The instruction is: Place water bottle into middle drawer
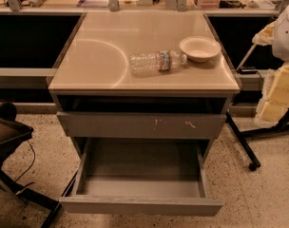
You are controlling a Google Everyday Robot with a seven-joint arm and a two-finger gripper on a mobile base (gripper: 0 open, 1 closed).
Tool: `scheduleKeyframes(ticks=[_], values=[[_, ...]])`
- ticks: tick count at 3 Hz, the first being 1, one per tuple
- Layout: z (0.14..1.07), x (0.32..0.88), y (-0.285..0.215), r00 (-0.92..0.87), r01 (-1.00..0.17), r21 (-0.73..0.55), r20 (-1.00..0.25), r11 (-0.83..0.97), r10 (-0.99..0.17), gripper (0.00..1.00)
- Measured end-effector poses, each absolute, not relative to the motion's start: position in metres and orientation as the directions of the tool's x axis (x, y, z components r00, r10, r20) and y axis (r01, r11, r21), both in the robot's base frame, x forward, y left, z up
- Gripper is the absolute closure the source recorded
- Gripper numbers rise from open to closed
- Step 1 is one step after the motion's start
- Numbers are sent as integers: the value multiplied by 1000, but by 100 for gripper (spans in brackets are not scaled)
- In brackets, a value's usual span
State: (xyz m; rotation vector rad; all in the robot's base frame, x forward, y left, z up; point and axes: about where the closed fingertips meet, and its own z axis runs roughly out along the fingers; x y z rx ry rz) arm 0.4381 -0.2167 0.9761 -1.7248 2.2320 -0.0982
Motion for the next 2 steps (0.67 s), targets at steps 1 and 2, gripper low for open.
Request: scheduleKeyframes(ticks=[1, 2], values=[[976, 438, -217, -221, -931, -245, -207, 270, -953, 0], [976, 450, -209, -200, -934, -254, -209, 251, -957, 0]])
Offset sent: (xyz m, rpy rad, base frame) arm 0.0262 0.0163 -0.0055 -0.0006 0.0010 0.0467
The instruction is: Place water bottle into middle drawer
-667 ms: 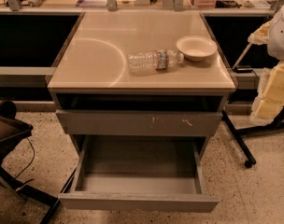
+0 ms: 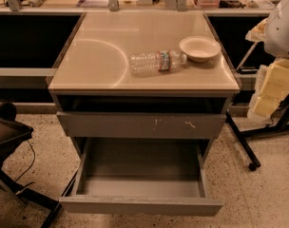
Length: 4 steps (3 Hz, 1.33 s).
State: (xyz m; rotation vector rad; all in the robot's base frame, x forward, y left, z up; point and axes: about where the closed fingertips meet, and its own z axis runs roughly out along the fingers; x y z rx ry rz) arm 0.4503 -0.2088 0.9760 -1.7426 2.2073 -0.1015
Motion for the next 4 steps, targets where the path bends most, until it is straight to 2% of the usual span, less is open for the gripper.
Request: scheduleKeyframes(ticks=[1, 3, 4], values=[[964, 498, -191, -177, -947, -233, -198, 222, -964, 0], [914, 622, -124, -136, -975, -148, -186, 164, -973, 0], [887, 654, -99, -122, -983, -111, -195, 145, -973, 0]])
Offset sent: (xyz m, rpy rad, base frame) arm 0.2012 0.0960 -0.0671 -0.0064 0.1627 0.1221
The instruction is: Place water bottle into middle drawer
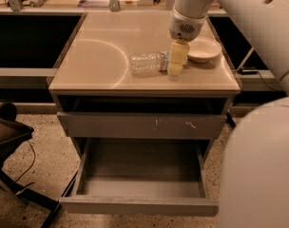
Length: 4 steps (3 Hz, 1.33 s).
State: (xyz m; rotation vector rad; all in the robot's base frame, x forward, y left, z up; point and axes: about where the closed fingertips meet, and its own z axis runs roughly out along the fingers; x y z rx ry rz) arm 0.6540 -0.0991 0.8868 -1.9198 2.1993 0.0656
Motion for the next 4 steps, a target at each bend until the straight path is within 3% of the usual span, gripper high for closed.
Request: scheduleKeyframes(ticks=[1, 2, 4], values=[[858, 670, -86, -118, -989, -54, -257, 136, -959, 0], [835, 674, -70, -106, -993, -1, -399, 116, -911, 0], [824, 679, -72, -110, -992, -12, -417, 127, -902, 0]])
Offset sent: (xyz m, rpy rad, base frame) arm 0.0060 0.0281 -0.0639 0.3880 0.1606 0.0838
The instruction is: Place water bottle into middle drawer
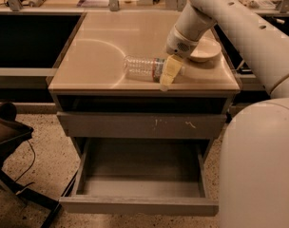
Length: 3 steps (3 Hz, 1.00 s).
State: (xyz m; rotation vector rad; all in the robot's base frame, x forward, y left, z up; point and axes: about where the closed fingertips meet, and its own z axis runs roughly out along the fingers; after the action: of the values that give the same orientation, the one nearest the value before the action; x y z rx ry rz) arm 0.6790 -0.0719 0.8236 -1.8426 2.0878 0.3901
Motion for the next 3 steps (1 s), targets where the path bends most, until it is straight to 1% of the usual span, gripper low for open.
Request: scheduleKeyframes(ticks=[1, 2, 3], values=[[804, 689, -72, -99, -992, -22, -451, 122, -887, 0], [804, 689, -72, -98, -992, -23, -451, 122, -887, 7], [804, 689, -72, -98, -992, -23, -451, 122, -887, 26]])
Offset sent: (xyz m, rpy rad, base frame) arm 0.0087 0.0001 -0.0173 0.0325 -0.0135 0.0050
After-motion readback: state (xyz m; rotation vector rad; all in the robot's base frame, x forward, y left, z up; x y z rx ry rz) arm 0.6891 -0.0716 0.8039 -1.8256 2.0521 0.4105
